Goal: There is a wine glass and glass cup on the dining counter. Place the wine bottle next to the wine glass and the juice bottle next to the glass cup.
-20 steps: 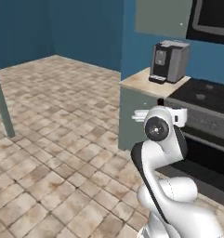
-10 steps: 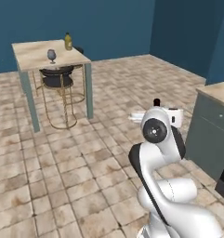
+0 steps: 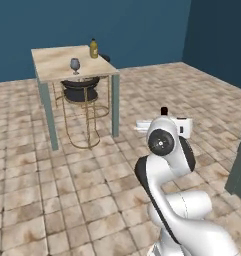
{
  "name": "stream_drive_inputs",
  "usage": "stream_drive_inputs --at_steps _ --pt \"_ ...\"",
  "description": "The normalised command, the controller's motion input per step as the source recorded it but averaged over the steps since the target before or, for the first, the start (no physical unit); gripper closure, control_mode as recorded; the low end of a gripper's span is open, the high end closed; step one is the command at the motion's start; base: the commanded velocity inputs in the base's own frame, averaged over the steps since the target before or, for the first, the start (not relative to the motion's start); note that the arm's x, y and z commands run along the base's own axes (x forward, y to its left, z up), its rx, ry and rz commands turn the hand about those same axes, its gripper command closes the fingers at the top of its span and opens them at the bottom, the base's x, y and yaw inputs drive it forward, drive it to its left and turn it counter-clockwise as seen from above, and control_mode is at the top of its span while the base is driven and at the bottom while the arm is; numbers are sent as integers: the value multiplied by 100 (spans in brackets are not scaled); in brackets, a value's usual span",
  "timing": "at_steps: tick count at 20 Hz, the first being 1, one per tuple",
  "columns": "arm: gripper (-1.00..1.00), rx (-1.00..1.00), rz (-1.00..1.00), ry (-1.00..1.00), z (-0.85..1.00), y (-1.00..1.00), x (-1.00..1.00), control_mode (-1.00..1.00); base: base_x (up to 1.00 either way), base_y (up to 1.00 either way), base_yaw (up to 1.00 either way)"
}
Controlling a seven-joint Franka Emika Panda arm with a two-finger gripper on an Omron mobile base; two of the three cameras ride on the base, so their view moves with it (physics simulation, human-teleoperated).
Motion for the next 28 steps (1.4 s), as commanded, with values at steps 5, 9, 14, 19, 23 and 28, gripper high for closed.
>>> stream_drive_inputs --at_steps 5,9,14,19,23,28 --pt "100 0 0 0 0 0 0 100 94 0 10" --pt "100 0 0 0 0 0 0 100 94 0 7" --pt "100 0 0 0 0 0 0 100 94 0 4" --pt "100 0 0 0 0 0 0 100 93 2 1" --pt "100 0 0 0 0 0 0 100 74 21 0" --pt "100 0 0 0 0 0 0 100 56 24 0"
